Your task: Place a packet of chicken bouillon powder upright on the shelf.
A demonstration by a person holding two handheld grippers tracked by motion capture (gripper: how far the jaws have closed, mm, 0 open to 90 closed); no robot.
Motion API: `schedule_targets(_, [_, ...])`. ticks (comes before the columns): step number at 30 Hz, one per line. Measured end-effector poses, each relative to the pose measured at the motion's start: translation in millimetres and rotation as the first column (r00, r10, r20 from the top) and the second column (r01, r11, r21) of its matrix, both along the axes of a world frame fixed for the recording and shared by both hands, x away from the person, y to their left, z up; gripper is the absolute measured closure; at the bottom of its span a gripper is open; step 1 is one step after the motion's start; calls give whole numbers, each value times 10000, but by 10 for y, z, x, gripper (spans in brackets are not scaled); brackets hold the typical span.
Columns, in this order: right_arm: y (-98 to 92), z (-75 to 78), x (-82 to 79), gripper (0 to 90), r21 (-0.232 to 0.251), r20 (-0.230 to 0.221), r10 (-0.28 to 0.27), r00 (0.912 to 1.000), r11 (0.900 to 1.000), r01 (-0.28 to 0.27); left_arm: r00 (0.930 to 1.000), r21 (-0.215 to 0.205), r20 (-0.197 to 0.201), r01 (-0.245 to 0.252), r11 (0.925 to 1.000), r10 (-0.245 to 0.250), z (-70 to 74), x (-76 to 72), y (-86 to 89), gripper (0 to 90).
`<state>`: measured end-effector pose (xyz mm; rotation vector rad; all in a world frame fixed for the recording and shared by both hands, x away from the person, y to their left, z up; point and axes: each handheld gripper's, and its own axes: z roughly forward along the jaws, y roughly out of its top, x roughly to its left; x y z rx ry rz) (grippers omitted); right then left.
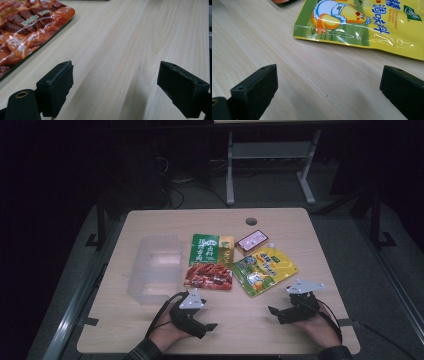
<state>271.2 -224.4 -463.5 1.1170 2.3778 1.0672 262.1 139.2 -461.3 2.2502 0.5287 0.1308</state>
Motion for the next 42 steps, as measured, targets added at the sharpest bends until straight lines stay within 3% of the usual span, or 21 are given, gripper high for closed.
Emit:
schedule_targets(5, [14,48,23,70,36,-22,28,10000,10000,-28,9995,-131,-236,-209,9997,206,24,3,34,132])
schedule_targets(7, [50,90,48,155,17,-66,96,9999,10000,-96,9994,-97,-253,-219,9997,216,33,1,40,133])
schedule_targets(9, [62,101,69,163,-19,-123,102,9999,9999,-102,9996,-76,-195,-221,9997,219,46,-2,43,132])
schedule_targets(11, [86,152,136,292,117,-278,80,9996,9999,-77,9996,-46,-133,-232,9997,231,63,-4,54,133])
schedule_targets(12, [86,152,136,292,117,-278,80,9996,9999,-77,9997,-86,-80,-214,9997,213,63,0,62,133])
schedule_targets(14, [112,183,182,401,195,-421,32,9991,9998,-24,9997,-46,-94,-207,9998,207,77,3,85,133])
schedule_targets(16, [139,210,242,488,25,-274,102,9996,9999,-101,9996,-150,-92,-285,9995,283,90,5,88,133])
schedule_targets(23, [204,321,516,835,79,-216,50,9998,10000,-48,9998,-211,-99,-198,9996,196,68,22,103,132])
schedule_targets(25, [210,347,597,897,113,-172,-9,9999,9999,11,9998,-254,-62,-167,9995,165,75,33,105,132])
schedule_targets(37, [427,311,1036,900,328,167,-130,9998,9994,125,9997,-353,-1,-262,9990,262,93,67,133,132])
schedule_targets(42, [555,243,1244,900,369,7,-271,9996,9990,271,9997,-381,14,-263,9989,264,94,67,131,132])
